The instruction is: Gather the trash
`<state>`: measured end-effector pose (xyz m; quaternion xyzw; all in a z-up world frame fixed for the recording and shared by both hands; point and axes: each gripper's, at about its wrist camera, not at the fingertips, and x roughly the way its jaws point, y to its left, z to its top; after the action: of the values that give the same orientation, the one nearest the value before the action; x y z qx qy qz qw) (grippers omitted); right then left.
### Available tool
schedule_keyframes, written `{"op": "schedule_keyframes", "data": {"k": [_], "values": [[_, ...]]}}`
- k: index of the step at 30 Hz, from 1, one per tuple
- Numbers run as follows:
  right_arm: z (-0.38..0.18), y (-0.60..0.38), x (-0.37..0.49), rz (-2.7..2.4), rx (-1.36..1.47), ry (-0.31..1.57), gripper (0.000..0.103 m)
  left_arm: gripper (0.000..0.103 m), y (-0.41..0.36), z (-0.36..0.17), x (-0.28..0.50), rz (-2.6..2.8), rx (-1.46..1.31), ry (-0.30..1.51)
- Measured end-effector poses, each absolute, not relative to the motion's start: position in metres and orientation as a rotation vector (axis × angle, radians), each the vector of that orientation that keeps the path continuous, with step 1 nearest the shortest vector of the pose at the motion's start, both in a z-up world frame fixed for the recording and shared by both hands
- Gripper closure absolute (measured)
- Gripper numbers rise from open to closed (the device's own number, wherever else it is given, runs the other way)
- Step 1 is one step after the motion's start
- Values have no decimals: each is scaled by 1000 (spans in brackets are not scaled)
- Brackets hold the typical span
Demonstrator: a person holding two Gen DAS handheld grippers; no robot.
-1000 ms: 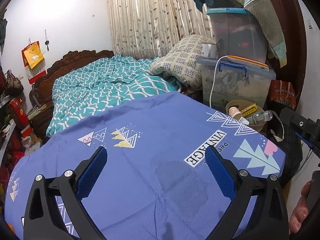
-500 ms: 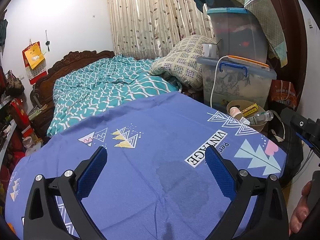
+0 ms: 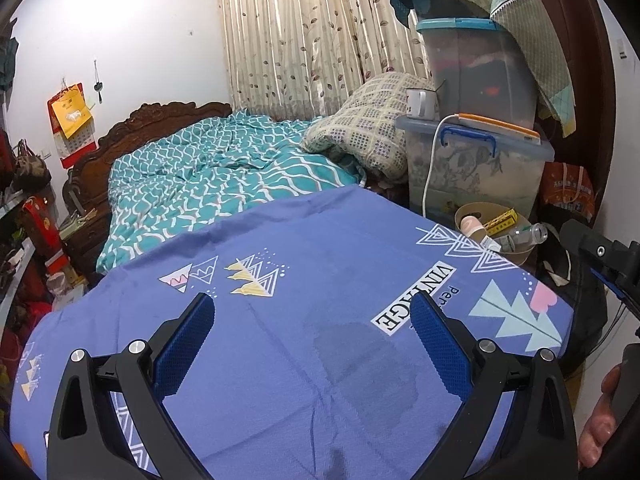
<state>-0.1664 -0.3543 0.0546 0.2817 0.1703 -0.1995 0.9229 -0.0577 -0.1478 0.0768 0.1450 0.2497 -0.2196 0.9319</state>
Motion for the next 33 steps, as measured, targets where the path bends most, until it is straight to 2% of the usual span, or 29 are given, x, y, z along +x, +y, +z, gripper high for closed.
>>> {"op": "schedule_keyframes", "data": {"k": [33], "values": [[55, -354, -166, -410, 580, 350, 3, 9, -149, 69, -55, -441, 308, 567]]}}
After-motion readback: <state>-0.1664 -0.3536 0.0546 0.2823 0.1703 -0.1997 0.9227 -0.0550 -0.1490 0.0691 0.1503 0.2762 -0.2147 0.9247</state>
